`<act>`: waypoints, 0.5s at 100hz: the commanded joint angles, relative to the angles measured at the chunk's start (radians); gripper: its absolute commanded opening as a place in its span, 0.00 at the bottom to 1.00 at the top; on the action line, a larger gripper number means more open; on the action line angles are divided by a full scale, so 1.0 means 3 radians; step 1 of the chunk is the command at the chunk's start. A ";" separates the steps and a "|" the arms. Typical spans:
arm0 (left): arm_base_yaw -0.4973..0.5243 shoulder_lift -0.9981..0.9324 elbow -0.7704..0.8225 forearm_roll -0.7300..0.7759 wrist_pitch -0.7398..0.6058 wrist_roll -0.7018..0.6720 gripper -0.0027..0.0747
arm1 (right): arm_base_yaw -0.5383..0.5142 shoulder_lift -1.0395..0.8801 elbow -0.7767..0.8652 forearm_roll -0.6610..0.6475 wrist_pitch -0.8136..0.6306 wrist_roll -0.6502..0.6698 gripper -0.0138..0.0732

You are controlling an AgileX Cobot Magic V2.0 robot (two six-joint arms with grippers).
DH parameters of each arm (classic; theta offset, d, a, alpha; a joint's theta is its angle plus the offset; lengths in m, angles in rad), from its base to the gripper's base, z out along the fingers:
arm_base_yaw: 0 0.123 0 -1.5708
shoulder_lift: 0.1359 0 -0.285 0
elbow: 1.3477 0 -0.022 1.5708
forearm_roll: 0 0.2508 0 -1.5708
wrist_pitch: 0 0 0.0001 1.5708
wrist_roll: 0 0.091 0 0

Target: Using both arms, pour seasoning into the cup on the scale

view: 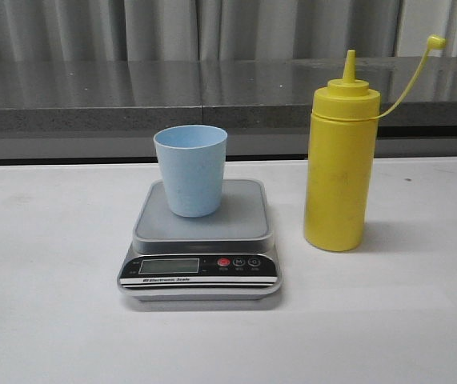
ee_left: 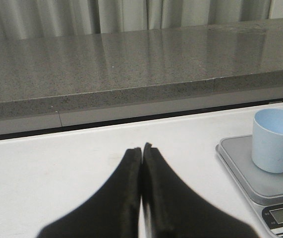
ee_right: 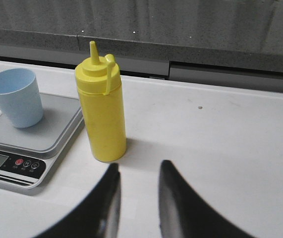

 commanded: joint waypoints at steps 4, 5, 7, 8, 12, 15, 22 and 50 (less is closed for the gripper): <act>0.0013 0.0022 -0.0087 -0.0035 -0.0271 -0.0035 0.01 | -0.0023 0.0018 -0.0122 0.0009 -0.0233 -0.0029 0.08; 0.0013 0.0022 -0.0087 -0.0035 -0.0271 -0.0035 0.01 | -0.0023 0.0018 -0.0122 0.0009 -0.0233 -0.0030 0.08; 0.0013 0.0022 -0.0087 -0.0035 -0.0271 -0.0035 0.01 | -0.0023 0.0018 -0.0122 0.0009 -0.0233 -0.0030 0.09; 0.0013 0.0022 -0.0087 -0.0035 -0.0271 -0.0035 0.01 | -0.0023 0.0018 -0.0122 0.0009 -0.0233 -0.0030 0.09; 0.0013 0.0022 -0.0087 -0.0035 -0.0271 -0.0035 0.01 | -0.0023 0.0018 -0.0122 0.0009 -0.0233 -0.0030 0.08; 0.0013 0.0022 -0.0087 -0.0035 -0.0271 -0.0035 0.01 | -0.0023 0.0018 -0.0122 0.0009 -0.0233 -0.0030 0.08; 0.0013 0.0022 -0.0087 -0.0035 -0.0271 -0.0035 0.01 | -0.0023 0.0018 -0.0122 0.0009 -0.0233 -0.0030 0.08; 0.0013 0.0022 -0.0087 -0.0035 -0.0271 -0.0035 0.01 | -0.0023 0.0018 -0.0122 0.0009 -0.0233 -0.0030 0.08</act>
